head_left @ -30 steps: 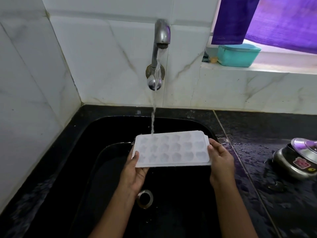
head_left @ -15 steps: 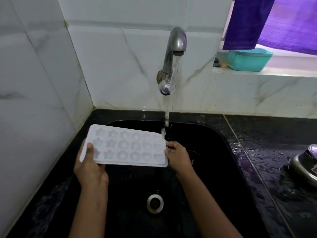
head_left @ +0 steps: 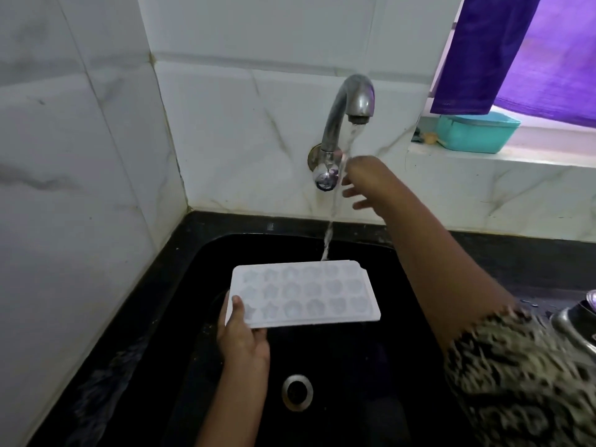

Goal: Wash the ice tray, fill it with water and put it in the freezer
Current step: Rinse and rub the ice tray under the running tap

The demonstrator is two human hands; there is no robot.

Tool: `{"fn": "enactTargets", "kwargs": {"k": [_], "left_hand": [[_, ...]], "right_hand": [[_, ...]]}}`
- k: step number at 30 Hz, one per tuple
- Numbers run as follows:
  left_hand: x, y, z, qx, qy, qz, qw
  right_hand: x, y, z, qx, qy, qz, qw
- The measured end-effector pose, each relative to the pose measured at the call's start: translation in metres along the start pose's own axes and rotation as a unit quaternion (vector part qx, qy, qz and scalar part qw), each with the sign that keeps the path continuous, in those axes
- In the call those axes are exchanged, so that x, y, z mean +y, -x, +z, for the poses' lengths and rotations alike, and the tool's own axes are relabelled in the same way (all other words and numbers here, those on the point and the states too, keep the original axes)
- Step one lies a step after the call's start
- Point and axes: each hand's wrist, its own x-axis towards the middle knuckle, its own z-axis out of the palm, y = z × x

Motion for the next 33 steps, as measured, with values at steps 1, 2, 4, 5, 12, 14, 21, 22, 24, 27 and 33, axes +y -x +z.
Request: {"fn": "enactTargets", "kwargs": {"k": [1,2,4,5,12,14,21,22,24,27,33], "left_hand": [[-0.001,0.000,-0.001,0.001,-0.003,0.004,1.000],[-0.001,0.000,-0.002,0.003,-0.004,0.006,1.000],[0.000,0.000,-0.004,0.004,-0.006,0.008,1.000],[0.001,0.000,-0.004,0.002,-0.008,0.009,1.000],[0.003,0.001,-0.004,0.001,-0.013,0.014,1.000],[0.006,0.003,-0.003,-0.005,-0.012,0.015,1.000],[0.015,0.011,0.001,-0.055,-0.082,0.035,0.995],[0.017,0.012,0.001,-0.066,-0.112,0.036,0.991],[0.020,0.013,0.001,-0.075,-0.194,0.049,0.977],[0.019,0.014,0.001,-0.075,-0.301,0.078,0.947],[0.023,0.020,0.005,-0.163,-0.172,-0.067,0.969]], "right_hand": [[-0.007,-0.008,0.006,-0.027,0.034,0.007,0.999],[-0.010,-0.016,0.013,-0.047,0.076,0.002,0.996],[-0.005,-0.028,0.026,-0.050,0.109,-0.010,0.993],[0.000,-0.034,0.030,-0.052,0.090,-0.003,0.995],[0.067,-0.030,0.026,-0.081,-0.198,0.135,0.967],[0.115,-0.016,0.040,-0.075,-0.101,0.163,0.979],[0.205,0.079,0.055,0.008,-0.284,0.204,0.937],[0.208,0.084,0.054,0.016,-0.309,0.190,0.932],[0.207,0.086,0.049,0.049,-0.330,0.160,0.929],[0.210,0.079,0.039,0.093,-0.300,0.113,0.943],[0.204,0.081,0.039,0.118,-0.394,0.043,0.910]]}}
